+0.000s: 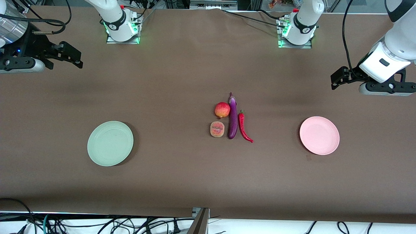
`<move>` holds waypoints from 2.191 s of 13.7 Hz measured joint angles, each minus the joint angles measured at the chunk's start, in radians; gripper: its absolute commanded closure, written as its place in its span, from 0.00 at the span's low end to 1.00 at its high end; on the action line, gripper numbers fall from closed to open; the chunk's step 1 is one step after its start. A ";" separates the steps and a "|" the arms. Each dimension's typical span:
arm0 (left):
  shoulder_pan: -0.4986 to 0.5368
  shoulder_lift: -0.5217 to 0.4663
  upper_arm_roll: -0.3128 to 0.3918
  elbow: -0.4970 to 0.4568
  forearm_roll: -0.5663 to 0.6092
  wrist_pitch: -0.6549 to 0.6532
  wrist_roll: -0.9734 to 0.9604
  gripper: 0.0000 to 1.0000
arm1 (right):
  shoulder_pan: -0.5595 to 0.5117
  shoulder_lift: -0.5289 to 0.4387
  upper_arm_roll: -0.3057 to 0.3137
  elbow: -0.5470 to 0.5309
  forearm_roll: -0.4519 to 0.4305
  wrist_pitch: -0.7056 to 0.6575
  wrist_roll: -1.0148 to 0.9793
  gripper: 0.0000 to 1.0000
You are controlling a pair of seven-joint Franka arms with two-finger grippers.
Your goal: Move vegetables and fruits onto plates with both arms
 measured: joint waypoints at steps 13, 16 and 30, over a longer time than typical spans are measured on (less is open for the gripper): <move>0.000 0.001 0.000 0.000 0.000 0.000 0.000 0.00 | 0.276 0.224 0.030 -0.031 0.010 0.294 0.457 0.00; 0.000 0.001 0.000 0.001 0.000 0.000 0.000 0.00 | 0.407 0.378 0.032 -0.035 0.009 0.512 0.723 0.00; 0.000 0.001 0.000 0.002 0.000 0.000 0.000 0.00 | 0.658 0.825 0.029 0.108 0.009 0.963 1.277 0.00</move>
